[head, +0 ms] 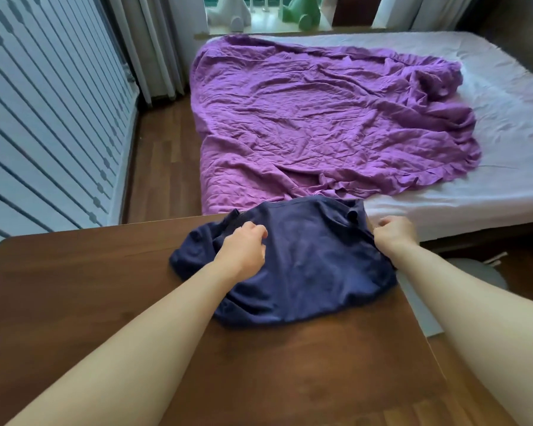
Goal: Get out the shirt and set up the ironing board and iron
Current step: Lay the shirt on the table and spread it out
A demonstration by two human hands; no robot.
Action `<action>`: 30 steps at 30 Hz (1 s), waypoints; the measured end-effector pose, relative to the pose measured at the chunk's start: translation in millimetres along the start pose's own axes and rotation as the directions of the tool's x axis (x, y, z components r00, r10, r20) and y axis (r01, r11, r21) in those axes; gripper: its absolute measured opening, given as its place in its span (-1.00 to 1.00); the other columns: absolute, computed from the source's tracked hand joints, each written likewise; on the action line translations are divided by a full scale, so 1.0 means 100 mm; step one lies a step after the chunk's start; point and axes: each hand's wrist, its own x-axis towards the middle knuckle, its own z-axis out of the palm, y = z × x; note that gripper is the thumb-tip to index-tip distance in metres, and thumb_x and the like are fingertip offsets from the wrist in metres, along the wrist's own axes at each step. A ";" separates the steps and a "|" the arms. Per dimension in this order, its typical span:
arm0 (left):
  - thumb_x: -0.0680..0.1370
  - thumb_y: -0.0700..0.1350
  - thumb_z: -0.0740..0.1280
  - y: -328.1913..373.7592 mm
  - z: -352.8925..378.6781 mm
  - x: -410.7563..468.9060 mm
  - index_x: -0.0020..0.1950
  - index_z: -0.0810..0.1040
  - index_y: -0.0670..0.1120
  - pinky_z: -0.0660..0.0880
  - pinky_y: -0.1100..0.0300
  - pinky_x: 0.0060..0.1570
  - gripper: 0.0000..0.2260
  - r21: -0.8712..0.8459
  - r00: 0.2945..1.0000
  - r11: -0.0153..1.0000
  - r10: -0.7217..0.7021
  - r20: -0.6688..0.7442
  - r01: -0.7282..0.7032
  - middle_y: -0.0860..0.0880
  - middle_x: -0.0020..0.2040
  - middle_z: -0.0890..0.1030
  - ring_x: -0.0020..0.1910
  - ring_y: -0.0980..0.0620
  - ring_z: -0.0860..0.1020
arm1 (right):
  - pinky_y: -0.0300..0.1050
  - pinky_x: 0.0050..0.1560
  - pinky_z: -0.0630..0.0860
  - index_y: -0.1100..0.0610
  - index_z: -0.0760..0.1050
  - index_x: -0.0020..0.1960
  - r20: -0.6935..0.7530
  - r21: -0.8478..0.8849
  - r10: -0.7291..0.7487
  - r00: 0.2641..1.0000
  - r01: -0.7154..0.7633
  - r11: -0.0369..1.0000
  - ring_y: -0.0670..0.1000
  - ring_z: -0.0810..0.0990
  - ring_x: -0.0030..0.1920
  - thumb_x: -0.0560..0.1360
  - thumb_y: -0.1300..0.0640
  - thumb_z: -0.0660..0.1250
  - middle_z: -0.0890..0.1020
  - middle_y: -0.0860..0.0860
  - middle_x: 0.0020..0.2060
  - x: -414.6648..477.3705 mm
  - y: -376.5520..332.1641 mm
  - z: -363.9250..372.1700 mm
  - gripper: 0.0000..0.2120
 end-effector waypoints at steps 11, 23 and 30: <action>0.57 0.10 0.16 -0.35 0.19 0.21 0.52 -0.09 0.06 0.29 -0.21 0.29 -0.39 0.196 0.971 0.973 -0.155 0.184 0.118 0.05 0.51 0.12 0.44 -0.09 0.17 | -0.07 0.39 0.28 0.16 0.27 0.46 0.345 -0.044 -0.165 0.924 0.191 0.981 0.12 0.36 0.40 0.53 0.12 0.28 0.41 0.12 0.41 0.01 -0.35 0.69 -0.48; 0.58 0.03 0.20 -0.60 -0.02 0.54 0.42 0.13 -0.16 0.36 -0.15 0.20 -0.49 0.211 0.908 0.883 -0.405 -0.106 0.419 -0.21 0.38 0.19 0.33 -0.21 0.22 | 0.16 0.34 0.26 0.12 0.16 0.46 0.200 -0.332 -0.142 0.969 0.204 0.921 0.22 0.20 0.43 0.56 0.01 0.20 0.27 0.10 0.45 0.54 -0.63 0.86 -0.48; 0.52 -0.16 0.28 -0.58 -0.10 0.64 0.18 0.36 -0.16 0.36 -0.08 0.16 -0.74 0.076 0.916 0.914 -0.392 -0.082 0.398 -0.22 0.21 0.51 0.23 -0.24 0.43 | 0.04 0.26 0.28 0.08 0.40 0.29 0.207 -0.385 -0.091 0.974 0.167 0.908 0.20 0.30 0.36 0.48 0.20 0.26 0.47 0.15 0.29 0.62 -0.63 0.88 -0.62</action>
